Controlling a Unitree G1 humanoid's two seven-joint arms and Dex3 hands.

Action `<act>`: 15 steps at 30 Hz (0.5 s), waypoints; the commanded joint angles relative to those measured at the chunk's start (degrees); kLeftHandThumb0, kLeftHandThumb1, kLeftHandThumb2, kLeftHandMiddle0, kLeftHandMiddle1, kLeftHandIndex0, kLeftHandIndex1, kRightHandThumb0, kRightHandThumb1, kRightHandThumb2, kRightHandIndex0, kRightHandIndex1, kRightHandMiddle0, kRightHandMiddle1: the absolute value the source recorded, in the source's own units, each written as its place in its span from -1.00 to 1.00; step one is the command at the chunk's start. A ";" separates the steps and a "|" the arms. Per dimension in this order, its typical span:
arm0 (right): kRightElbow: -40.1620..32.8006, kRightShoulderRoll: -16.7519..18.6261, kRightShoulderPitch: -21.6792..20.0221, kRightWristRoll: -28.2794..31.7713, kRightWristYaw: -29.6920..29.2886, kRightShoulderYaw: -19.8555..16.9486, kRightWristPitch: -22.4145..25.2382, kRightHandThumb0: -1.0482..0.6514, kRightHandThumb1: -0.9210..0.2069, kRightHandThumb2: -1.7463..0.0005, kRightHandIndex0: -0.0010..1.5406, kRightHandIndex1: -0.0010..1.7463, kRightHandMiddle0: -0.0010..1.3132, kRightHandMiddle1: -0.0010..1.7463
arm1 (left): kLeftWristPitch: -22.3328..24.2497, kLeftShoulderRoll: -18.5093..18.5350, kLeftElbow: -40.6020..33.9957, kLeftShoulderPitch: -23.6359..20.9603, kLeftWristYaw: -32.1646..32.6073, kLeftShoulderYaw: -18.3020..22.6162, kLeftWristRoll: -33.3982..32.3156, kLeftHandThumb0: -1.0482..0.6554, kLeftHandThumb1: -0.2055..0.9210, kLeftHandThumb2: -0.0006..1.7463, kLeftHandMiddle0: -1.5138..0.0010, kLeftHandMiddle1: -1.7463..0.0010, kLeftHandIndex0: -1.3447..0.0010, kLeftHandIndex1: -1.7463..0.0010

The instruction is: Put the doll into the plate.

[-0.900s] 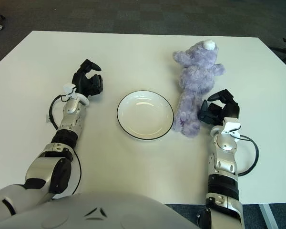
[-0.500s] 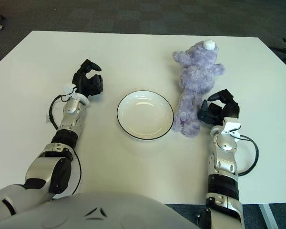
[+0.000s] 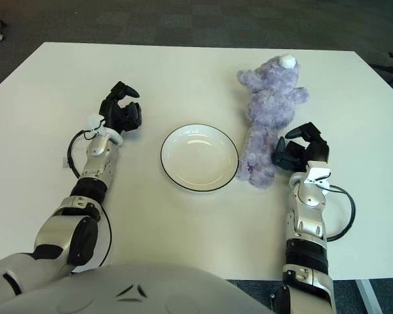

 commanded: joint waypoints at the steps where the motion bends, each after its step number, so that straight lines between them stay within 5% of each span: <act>1: 1.93 1.66 1.77 -0.41 -0.39 0.49 1.40 -0.34 0.12 -0.54 0.62 1.00 -0.03 1.00 | -0.10 -0.60 2.09 2.85 -0.10 0.15 -0.63 -0.32 -0.01 0.46 -0.68 -1.00 0.13 -1.00; 15: 2.01 2.15 1.54 -0.78 -2.55 0.29 1.26 -0.34 0.12 -0.54 0.61 1.00 -0.03 1.00 | -0.37 -0.49 2.16 2.81 -0.15 0.09 -0.61 -0.31 0.02 0.43 -0.67 -1.00 0.15 -1.00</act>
